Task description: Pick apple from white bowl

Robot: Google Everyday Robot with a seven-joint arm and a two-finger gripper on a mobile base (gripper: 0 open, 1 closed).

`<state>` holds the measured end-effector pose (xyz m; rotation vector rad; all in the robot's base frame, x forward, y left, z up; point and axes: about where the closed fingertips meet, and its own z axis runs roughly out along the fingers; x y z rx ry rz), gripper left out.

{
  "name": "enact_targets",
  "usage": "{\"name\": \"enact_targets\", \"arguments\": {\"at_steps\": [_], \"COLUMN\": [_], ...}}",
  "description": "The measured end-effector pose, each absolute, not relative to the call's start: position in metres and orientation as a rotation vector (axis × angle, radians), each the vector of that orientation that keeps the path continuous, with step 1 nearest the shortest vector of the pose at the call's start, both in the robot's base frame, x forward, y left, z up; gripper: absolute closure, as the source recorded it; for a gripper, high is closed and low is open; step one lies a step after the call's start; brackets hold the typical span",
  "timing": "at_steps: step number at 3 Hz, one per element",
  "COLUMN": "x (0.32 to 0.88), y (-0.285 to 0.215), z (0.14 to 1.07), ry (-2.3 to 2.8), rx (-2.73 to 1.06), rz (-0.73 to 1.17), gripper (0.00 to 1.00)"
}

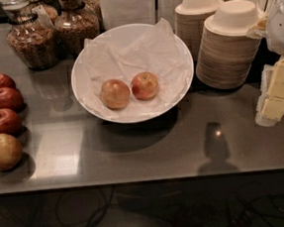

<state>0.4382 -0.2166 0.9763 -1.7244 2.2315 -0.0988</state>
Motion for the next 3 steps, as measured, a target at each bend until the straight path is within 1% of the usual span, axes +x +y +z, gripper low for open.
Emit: {"name": "enact_targets", "arguments": {"at_steps": [3], "x": [0.447], "y": [-0.207], "z": [0.973], "ry": [2.207], "rx": [-1.711], "rz": [-0.067], "gripper": [0.00]}}
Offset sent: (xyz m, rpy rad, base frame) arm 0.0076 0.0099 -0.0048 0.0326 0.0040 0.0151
